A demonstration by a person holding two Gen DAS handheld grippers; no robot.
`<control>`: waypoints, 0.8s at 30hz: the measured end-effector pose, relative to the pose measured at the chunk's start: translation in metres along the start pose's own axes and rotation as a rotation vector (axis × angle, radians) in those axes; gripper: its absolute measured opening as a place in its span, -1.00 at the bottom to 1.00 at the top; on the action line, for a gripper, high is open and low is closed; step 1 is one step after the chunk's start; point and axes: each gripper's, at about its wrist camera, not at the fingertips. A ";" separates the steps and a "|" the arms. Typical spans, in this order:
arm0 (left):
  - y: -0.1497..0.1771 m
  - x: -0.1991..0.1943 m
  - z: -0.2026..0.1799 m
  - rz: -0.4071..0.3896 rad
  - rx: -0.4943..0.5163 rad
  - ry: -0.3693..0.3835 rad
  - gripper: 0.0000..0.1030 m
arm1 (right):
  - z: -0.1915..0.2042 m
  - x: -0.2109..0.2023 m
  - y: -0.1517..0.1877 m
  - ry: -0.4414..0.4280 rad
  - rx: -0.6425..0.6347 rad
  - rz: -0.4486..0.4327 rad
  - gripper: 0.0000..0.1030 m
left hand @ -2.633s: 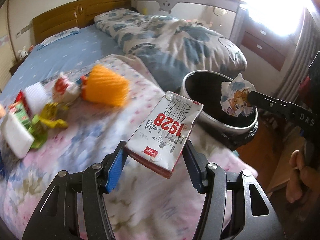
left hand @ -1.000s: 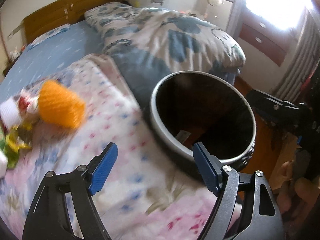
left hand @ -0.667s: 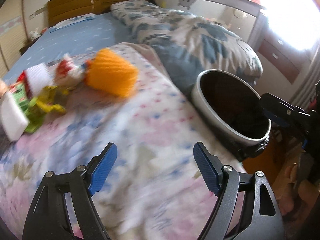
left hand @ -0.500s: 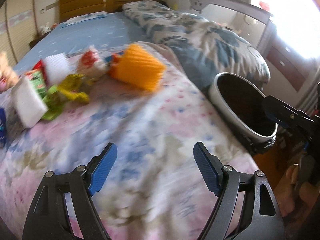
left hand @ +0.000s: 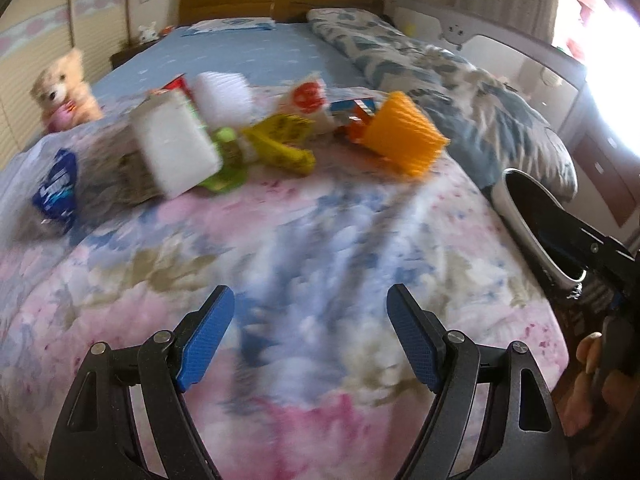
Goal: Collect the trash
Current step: 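Move both open grippers back over the trash on the bed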
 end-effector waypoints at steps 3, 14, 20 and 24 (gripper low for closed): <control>0.004 0.000 0.014 0.007 -0.025 -0.024 0.57 | 0.011 0.010 0.004 -0.017 -0.024 0.019 0.80; 0.007 0.004 0.063 0.024 -0.139 -0.107 0.57 | 0.030 0.044 0.005 -0.037 -0.087 0.052 0.80; -0.005 0.012 0.075 0.025 -0.166 -0.132 0.58 | 0.029 0.058 -0.004 -0.026 -0.100 0.056 0.80; -0.021 0.017 0.077 0.005 -0.182 -0.154 0.62 | 0.027 0.068 -0.013 -0.012 -0.116 0.054 0.80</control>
Point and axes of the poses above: each gripper's, at about its wrist camera, not at the fingertips, and x roughly the way its jaws point, z to its left, y to its underside, and after that the axes turned 3 degrees about -z, right-handed
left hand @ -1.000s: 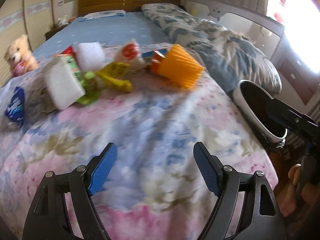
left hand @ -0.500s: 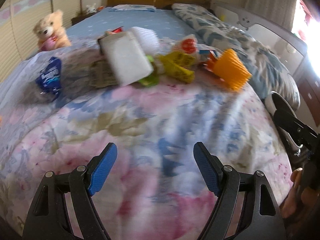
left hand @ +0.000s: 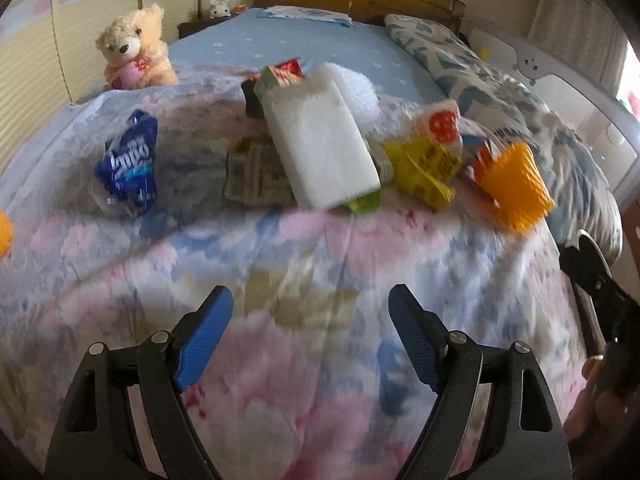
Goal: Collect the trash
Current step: 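Move both open grippers back over the trash on the bed, then grasp the white foam block with the left gripper while the right grasps the orange mesh net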
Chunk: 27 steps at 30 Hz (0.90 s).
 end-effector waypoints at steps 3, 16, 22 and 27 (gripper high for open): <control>-0.013 0.006 -0.002 -0.013 -0.006 -0.013 0.65 | -0.002 0.008 -0.008 0.017 -0.013 -0.008 0.80; -0.051 0.034 -0.008 -0.039 -0.057 -0.061 0.67 | -0.020 0.049 -0.047 0.021 -0.012 -0.010 0.80; -0.050 0.041 -0.005 -0.020 -0.049 -0.037 -0.07 | -0.015 0.057 -0.047 0.046 -0.043 0.009 -0.39; -0.039 0.028 -0.008 -0.040 -0.020 -0.007 -0.14 | -0.013 0.043 -0.038 0.029 -0.034 -0.006 -0.51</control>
Point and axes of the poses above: each gripper's, at about its wrist camera, not at the fingertips, and x roughly the way its jaws point, z to its left, y to its underside, and after that the axes turned 3 degrees about -z, right-handed
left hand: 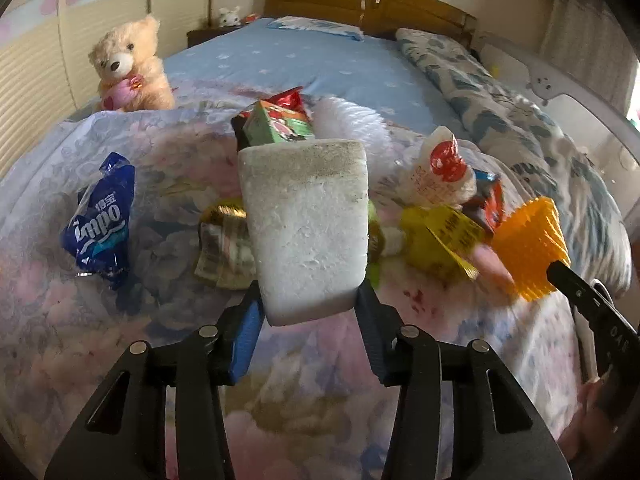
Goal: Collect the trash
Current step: 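Grasp the white foam block with the left gripper while the right grasps the orange mesh net, then carry the foam block and mesh net over the bin and open both grippers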
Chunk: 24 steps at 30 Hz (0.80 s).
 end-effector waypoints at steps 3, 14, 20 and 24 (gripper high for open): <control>0.009 -0.012 -0.008 -0.004 0.039 0.031 -0.15 | 0.003 -0.013 0.005 -0.014 0.013 -0.014 -0.53; 0.036 -0.041 -0.045 0.016 0.141 0.142 -0.16 | 0.003 -0.063 0.032 -0.035 0.079 -0.049 -0.53; 0.047 -0.052 -0.071 0.020 0.199 0.187 -0.16 | -0.006 -0.092 0.042 -0.020 0.113 -0.071 -0.53; 0.054 -0.059 -0.088 0.023 0.235 0.218 -0.16 | -0.012 -0.110 0.048 -0.006 0.127 -0.085 -0.53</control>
Point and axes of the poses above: each gripper's, at about its wrist camera, not at the fingertips, and x roughly the way its jaws point, z to its left, y to its underside, and after that the axes turned 3 degrees about -z, right-handed
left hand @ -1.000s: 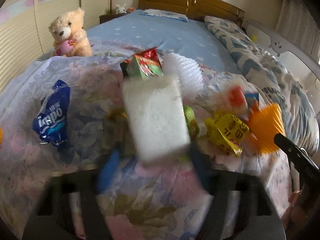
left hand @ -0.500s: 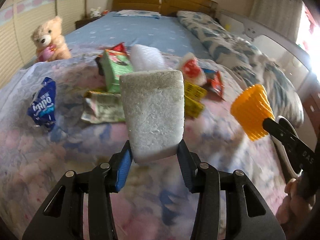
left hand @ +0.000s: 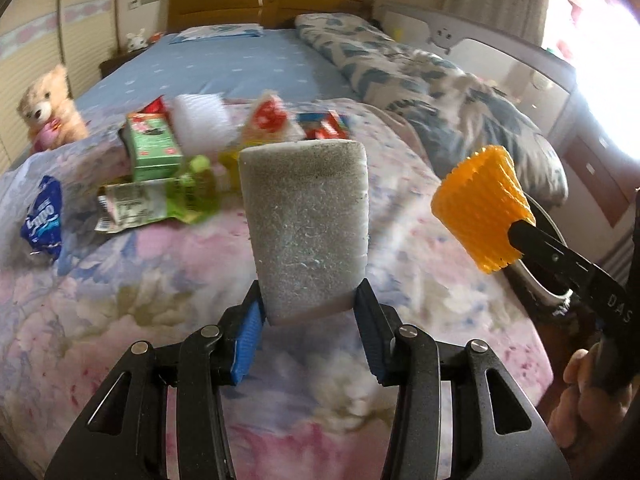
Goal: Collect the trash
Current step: 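Carry the foam block and mesh net over the bin and open both grippers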
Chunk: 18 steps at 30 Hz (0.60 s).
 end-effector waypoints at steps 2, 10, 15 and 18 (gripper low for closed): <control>0.002 -0.001 -0.011 0.002 0.022 0.016 -0.16 | -0.004 -0.009 0.002 0.007 0.007 -0.010 -0.53; 0.007 0.000 -0.044 0.025 0.080 0.073 -0.16 | -0.021 -0.039 0.005 0.033 0.035 -0.049 -0.53; 0.008 0.000 -0.065 0.025 0.121 0.094 -0.16 | -0.036 -0.057 0.007 0.062 0.058 -0.074 -0.53; 0.007 -0.001 -0.079 0.026 0.150 0.107 -0.16 | -0.045 -0.065 0.008 0.079 0.071 -0.086 -0.53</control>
Point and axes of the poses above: each gripper's, at about its wrist camera, not at the fingertips, and x roughly the way its jaws point, z to its left, y to its underside, and after that the axes turned 3 degrees about -z, right-handed
